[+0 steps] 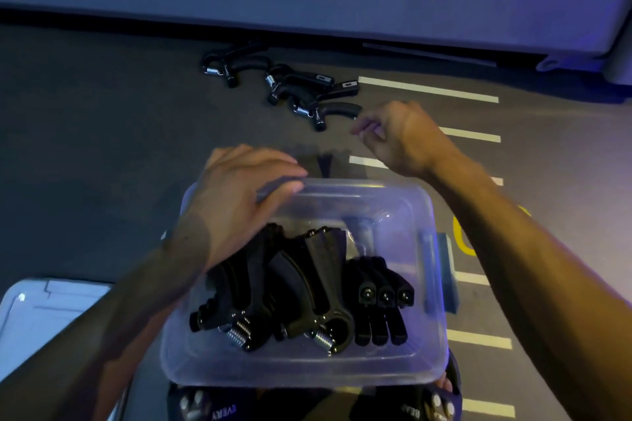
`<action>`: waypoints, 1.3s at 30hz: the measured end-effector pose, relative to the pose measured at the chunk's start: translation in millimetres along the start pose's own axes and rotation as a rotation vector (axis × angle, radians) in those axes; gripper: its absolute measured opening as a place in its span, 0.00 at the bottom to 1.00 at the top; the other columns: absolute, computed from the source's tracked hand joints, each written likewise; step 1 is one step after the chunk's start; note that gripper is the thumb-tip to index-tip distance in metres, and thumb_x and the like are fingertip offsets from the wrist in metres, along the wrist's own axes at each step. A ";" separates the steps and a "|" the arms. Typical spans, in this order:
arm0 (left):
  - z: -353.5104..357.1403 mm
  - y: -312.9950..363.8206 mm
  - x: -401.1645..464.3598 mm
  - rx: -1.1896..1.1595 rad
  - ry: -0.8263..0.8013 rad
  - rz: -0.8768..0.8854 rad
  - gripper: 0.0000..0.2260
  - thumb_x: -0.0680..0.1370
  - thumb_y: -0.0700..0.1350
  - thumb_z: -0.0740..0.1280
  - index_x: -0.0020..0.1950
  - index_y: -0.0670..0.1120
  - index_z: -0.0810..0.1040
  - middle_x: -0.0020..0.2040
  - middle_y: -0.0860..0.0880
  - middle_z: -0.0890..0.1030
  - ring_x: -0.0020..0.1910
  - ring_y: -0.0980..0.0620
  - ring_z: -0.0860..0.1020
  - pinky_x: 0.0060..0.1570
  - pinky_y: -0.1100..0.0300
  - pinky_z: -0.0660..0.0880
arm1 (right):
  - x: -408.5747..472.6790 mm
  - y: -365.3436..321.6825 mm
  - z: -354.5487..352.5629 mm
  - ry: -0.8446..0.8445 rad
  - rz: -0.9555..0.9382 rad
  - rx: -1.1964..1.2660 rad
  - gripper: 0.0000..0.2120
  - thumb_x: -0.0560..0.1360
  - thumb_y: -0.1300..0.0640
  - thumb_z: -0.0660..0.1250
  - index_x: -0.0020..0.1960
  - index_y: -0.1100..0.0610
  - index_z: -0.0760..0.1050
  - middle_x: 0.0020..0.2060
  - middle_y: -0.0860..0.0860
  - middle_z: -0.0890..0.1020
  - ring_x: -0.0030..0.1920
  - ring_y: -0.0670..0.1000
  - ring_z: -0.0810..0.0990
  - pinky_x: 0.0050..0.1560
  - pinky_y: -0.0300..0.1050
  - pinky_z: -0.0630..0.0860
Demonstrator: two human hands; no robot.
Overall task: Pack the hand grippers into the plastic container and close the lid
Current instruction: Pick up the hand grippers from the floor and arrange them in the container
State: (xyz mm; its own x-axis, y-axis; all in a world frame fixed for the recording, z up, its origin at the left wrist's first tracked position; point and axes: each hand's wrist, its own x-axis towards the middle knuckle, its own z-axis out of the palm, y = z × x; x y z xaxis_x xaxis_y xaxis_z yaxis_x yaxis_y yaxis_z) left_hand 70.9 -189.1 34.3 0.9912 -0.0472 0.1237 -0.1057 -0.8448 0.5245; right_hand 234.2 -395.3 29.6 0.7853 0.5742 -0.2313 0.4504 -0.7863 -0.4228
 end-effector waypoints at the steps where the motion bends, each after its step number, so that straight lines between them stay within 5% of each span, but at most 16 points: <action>1: -2.7 -8.5 3.2 -0.010 -0.034 -0.027 0.11 0.80 0.53 0.67 0.56 0.52 0.86 0.57 0.55 0.85 0.55 0.48 0.82 0.61 0.50 0.69 | 16.4 6.1 8.6 -0.031 0.041 -0.018 0.12 0.78 0.60 0.63 0.57 0.54 0.83 0.51 0.56 0.85 0.51 0.57 0.82 0.52 0.42 0.76; 5: -10.5 -34.6 8.7 -0.192 -0.175 -0.106 0.11 0.76 0.55 0.71 0.54 0.53 0.87 0.49 0.58 0.85 0.49 0.61 0.82 0.54 0.64 0.74 | 68.0 25.6 35.5 -0.108 0.129 -0.090 0.15 0.79 0.55 0.63 0.64 0.55 0.77 0.57 0.60 0.82 0.54 0.62 0.80 0.55 0.48 0.76; 10: -13.7 -64.0 8.0 -0.274 -0.242 -0.145 0.10 0.74 0.57 0.74 0.51 0.54 0.87 0.46 0.59 0.85 0.47 0.59 0.83 0.49 0.64 0.76 | 107.4 41.0 58.1 -0.161 0.212 -0.191 0.17 0.78 0.55 0.66 0.65 0.58 0.74 0.57 0.59 0.79 0.54 0.60 0.79 0.54 0.51 0.78; 16: -2.7 -76.7 -2.8 -0.436 -0.225 -0.296 0.13 0.72 0.64 0.72 0.46 0.56 0.86 0.47 0.57 0.86 0.49 0.56 0.84 0.53 0.57 0.76 | 114.9 51.4 73.9 -0.057 0.138 -0.139 0.26 0.74 0.55 0.73 0.69 0.54 0.69 0.64 0.57 0.74 0.61 0.61 0.77 0.61 0.59 0.77; 23: 3.2 -76.6 -6.2 -0.481 -0.147 -0.359 0.15 0.69 0.66 0.74 0.43 0.56 0.85 0.45 0.54 0.85 0.46 0.52 0.83 0.50 0.52 0.75 | 105.2 53.8 79.7 -0.073 0.192 -0.157 0.15 0.73 0.45 0.70 0.52 0.54 0.77 0.46 0.55 0.81 0.43 0.58 0.78 0.41 0.46 0.71; 29: 4.1 -70.5 -9.3 -0.478 -0.034 -0.339 0.13 0.70 0.64 0.75 0.40 0.55 0.85 0.40 0.54 0.84 0.40 0.52 0.82 0.42 0.54 0.75 | 83.9 34.0 44.4 0.085 0.153 -0.040 0.16 0.73 0.43 0.66 0.54 0.52 0.80 0.43 0.58 0.80 0.46 0.62 0.78 0.43 0.47 0.71; 33: 3.2 -66.2 -16.1 -0.416 0.014 -0.423 0.14 0.69 0.66 0.75 0.39 0.57 0.85 0.38 0.58 0.84 0.36 0.61 0.79 0.36 0.67 0.72 | 53.7 3.8 12.8 0.205 0.103 -0.119 0.19 0.73 0.42 0.63 0.39 0.58 0.78 0.32 0.58 0.75 0.38 0.62 0.73 0.42 0.48 0.65; 35: 3.9 -65.0 -22.2 -0.372 0.038 -0.459 0.13 0.72 0.67 0.72 0.41 0.58 0.85 0.35 0.61 0.83 0.32 0.65 0.77 0.33 0.73 0.68 | 34.7 -9.8 -7.6 0.269 0.075 -0.103 0.21 0.73 0.42 0.62 0.36 0.60 0.74 0.30 0.59 0.76 0.36 0.64 0.73 0.41 0.51 0.70; 39: 1.8 -62.1 -29.2 -0.407 0.021 -0.534 0.17 0.82 0.64 0.60 0.42 0.62 0.85 0.36 0.63 0.83 0.34 0.63 0.79 0.36 0.68 0.72 | -10.7 -33.9 -50.3 0.404 -0.003 0.033 0.22 0.73 0.41 0.63 0.36 0.60 0.74 0.28 0.56 0.74 0.35 0.60 0.73 0.38 0.50 0.68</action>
State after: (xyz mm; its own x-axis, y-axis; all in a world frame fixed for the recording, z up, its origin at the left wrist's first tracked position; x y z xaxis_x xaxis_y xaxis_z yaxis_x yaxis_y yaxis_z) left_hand 48.7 -136.2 -3.4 0.9143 0.3356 -0.2269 0.3733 -0.4802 0.7937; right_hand 231.9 -386.2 90.6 0.8909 0.4352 0.1303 0.4440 -0.7733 -0.4526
